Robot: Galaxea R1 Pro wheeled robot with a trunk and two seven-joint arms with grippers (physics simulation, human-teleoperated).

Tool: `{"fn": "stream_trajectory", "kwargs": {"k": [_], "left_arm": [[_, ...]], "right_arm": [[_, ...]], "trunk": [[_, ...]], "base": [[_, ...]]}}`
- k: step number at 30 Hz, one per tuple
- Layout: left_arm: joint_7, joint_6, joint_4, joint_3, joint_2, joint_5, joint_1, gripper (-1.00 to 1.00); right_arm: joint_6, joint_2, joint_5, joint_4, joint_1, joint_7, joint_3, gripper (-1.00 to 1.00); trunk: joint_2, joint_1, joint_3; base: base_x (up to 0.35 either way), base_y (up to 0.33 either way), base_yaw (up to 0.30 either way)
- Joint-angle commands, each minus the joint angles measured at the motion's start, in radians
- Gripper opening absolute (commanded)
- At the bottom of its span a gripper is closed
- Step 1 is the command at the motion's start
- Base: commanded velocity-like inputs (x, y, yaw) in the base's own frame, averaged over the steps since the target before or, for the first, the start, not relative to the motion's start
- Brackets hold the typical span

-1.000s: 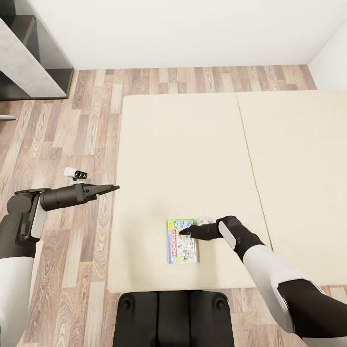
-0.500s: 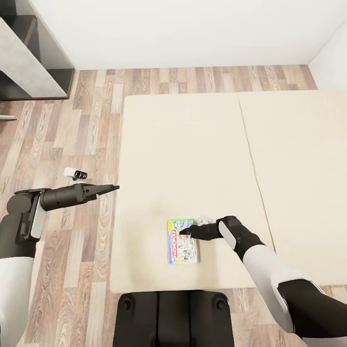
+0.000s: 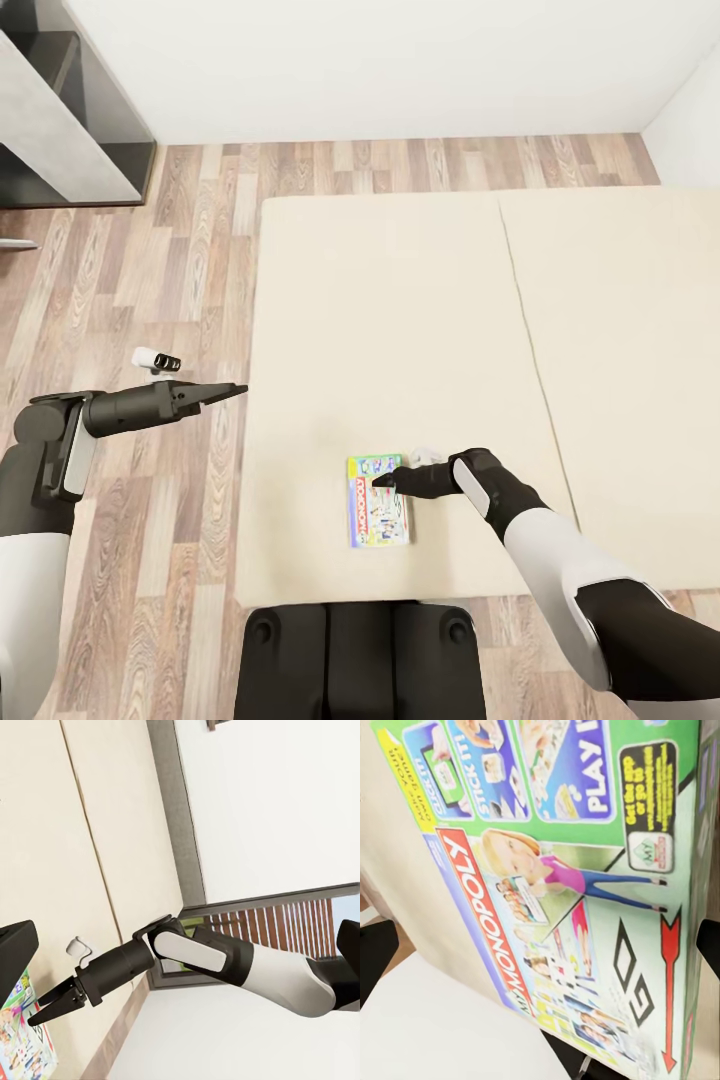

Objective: Put all the toys in the child's room - the three board games (two on the bed and one on the table), the two jigsaw puzzles on the table, and the tennis ball on the table - inside the toy box on the table in the child's room.

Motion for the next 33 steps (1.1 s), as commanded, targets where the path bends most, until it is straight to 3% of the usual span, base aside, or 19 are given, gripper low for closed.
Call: {"fn": "stream_trajectory", "kwargs": {"k": [1, 33], "left_arm": [[-0.004, 0.011, 0.000, 0.000, 0.000, 0.000, 0.000, 1.00], [-0.003, 0.011, 0.000, 0.003, 0.000, 0.000, 0.000, 1.00]], "right_arm": [[0.004, -0.001, -0.005, -0.001, 0.000, -0.001, 0.004, 1.00], [-0.029, 0.000, -0.007, -0.002, 0.000, -0.001, 0.004, 1.00]], "trunk": [[-0.002, 0.001, -0.001], [-0.002, 0.001, -0.001]], "base": [[-0.022, 0.035, 0.000], [-0.002, 0.004, 0.019]]}}
